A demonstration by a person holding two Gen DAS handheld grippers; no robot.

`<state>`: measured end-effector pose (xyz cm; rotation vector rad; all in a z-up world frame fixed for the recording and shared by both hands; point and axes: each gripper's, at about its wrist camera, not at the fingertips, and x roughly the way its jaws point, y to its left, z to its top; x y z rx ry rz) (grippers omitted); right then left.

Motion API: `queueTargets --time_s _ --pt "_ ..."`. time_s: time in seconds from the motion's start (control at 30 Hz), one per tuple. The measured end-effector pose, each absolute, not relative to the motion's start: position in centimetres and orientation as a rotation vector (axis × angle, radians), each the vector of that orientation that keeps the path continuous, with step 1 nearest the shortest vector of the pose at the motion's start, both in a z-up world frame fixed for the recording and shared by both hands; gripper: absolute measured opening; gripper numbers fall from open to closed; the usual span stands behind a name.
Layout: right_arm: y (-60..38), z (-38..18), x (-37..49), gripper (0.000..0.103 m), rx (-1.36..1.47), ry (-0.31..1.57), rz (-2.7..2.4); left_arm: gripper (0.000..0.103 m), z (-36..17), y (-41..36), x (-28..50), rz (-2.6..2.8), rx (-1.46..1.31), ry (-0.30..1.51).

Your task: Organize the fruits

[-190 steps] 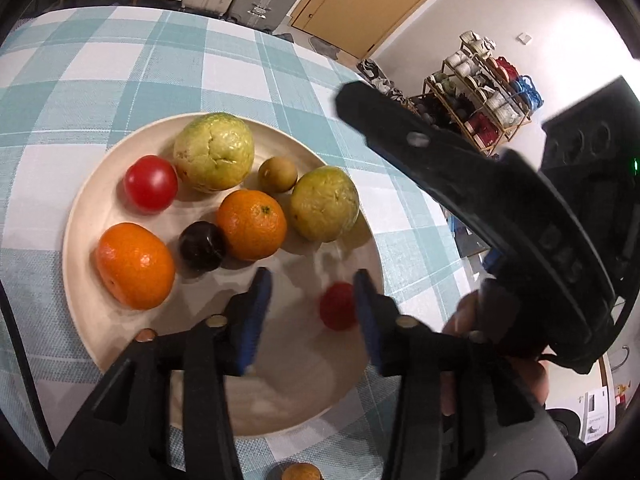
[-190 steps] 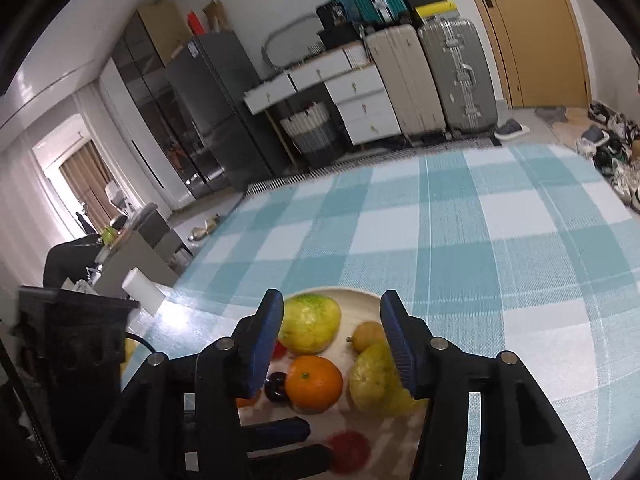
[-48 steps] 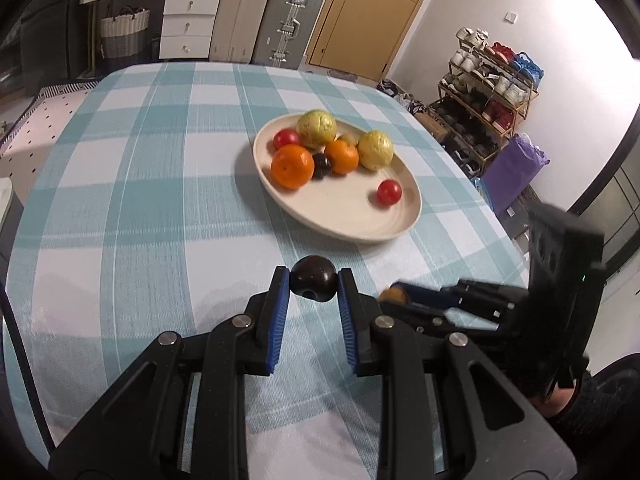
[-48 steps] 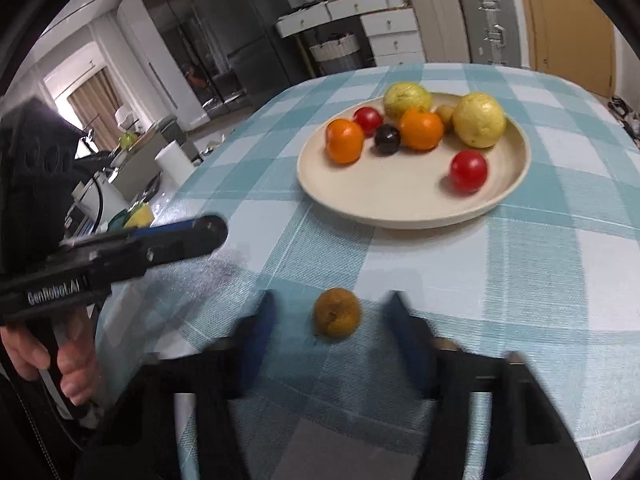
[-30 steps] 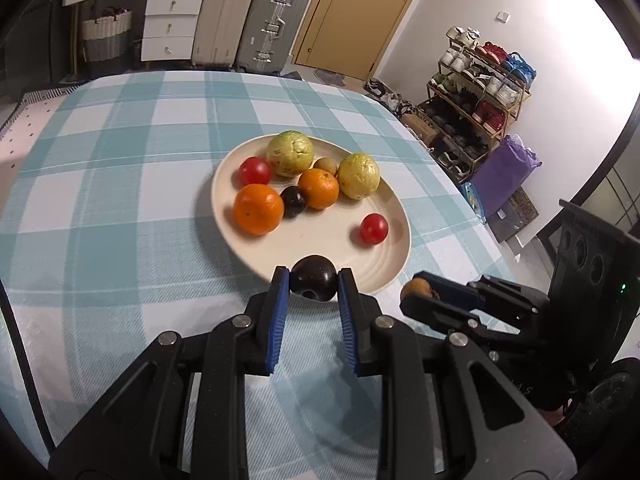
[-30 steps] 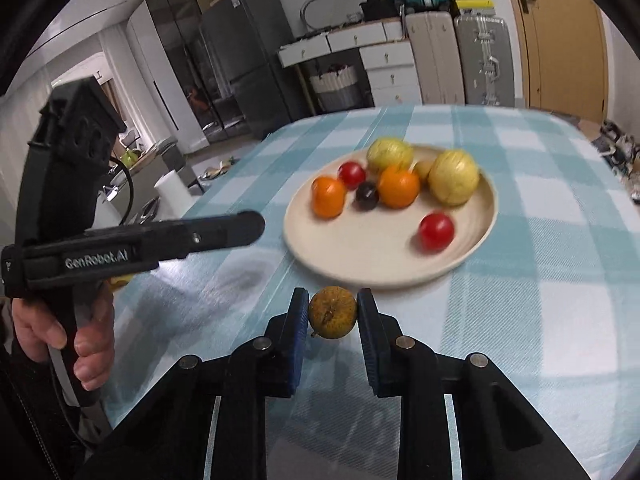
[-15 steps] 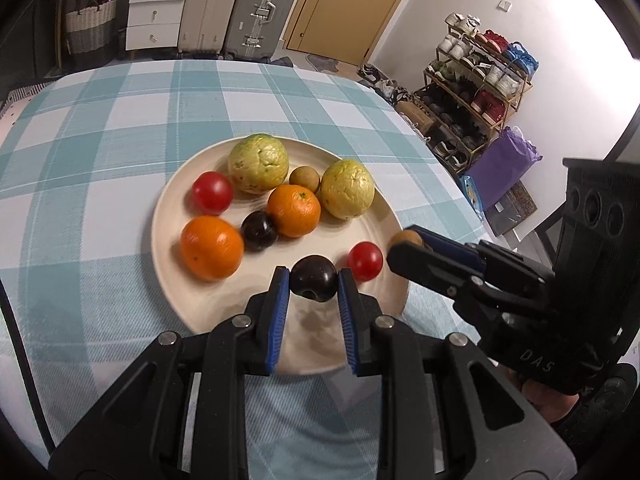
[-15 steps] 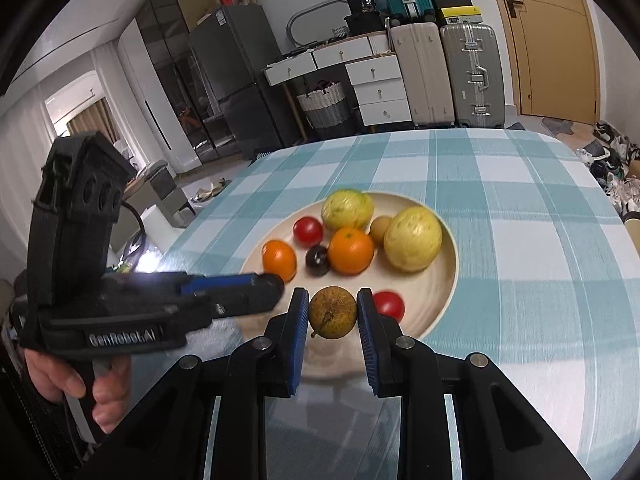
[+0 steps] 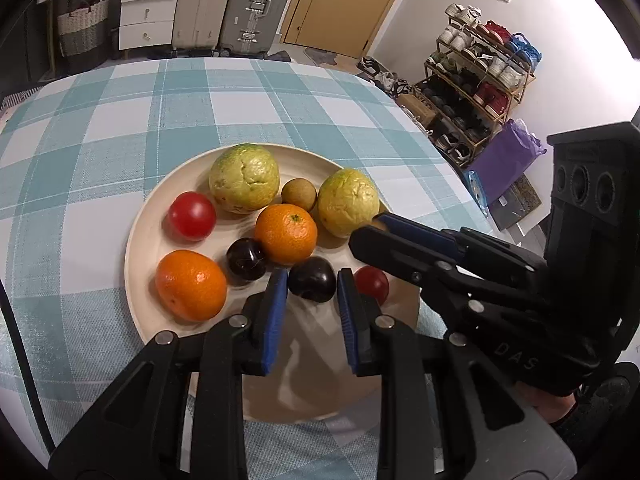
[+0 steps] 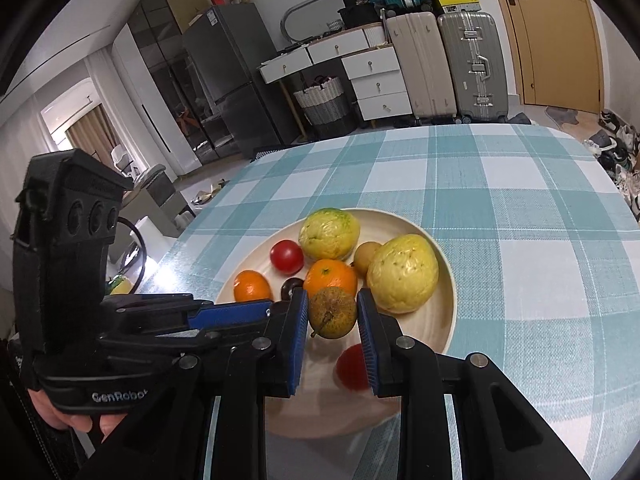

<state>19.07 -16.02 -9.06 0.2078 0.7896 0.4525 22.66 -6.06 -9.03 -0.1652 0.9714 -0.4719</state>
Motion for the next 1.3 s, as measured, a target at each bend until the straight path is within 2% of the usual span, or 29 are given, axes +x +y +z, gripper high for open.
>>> queueTargets --time_s 0.13,0.2,0.23,0.4,0.53,0.6,0.67,0.73,0.77,0.83,1.0,1.03,1.07,1.1,1.3 --pt "-16.1 -8.9 19.2 0.029 0.181 0.778 0.415 0.024 -8.9 -5.8 22.5 -0.473 -0.165 0.971" --pt "-16.4 -8.7 18.9 0.041 0.189 0.764 0.412 0.026 -8.8 -5.5 22.3 -0.479 -0.176 0.966" --pt "-16.8 -8.5 18.6 0.043 0.206 0.749 0.417 0.027 -8.7 -5.4 22.2 -0.476 -0.176 0.962" --pt "-17.9 -6.9 17.2 0.051 0.231 0.672 0.413 0.029 -7.7 -4.7 21.1 -0.464 -0.174 0.924" --pt "-18.6 -6.0 16.2 0.056 0.245 0.640 0.401 0.036 -6.6 -4.4 20.1 -0.441 -0.164 0.891" --pt "-18.9 -5.6 15.7 0.064 0.256 0.624 0.396 0.042 -5.9 -4.2 19.4 -0.415 -0.154 0.862" --pt "-19.2 -5.1 15.2 0.068 0.263 0.607 0.390 0.057 -5.2 -4.2 18.8 -0.359 -0.117 0.840" --pt "-19.3 -4.8 14.8 0.075 0.269 0.599 0.388 0.066 -4.1 -4.3 17.8 -0.337 -0.074 0.780" --pt "-19.4 -4.6 14.6 0.078 0.272 0.594 0.389 0.074 -3.6 -4.3 17.3 -0.321 -0.066 0.757" --pt "-19.4 -4.0 14.1 0.081 0.272 0.578 0.385 0.082 -2.6 -4.0 16.4 -0.285 -0.065 0.702" --pt "-19.2 -2.9 12.8 0.092 0.257 0.549 0.390 0.087 -0.6 -3.3 15.0 -0.219 -0.049 0.631" --pt "-19.0 -2.7 12.6 0.092 0.248 0.546 0.394 0.092 -0.3 -3.1 14.7 -0.197 -0.050 0.620" --pt "-18.8 -2.5 12.3 0.093 0.236 0.540 0.394 0.100 0.0 -2.9 14.5 -0.177 -0.051 0.609" --pt "-18.6 -2.2 12.0 0.094 0.225 0.531 0.392 0.103 0.4 -2.6 14.1 -0.151 -0.056 0.591" --pt "-18.2 -0.4 9.6 0.102 0.182 0.430 0.389 0.103 2.7 -1.4 11.6 -0.103 -0.070 0.494"
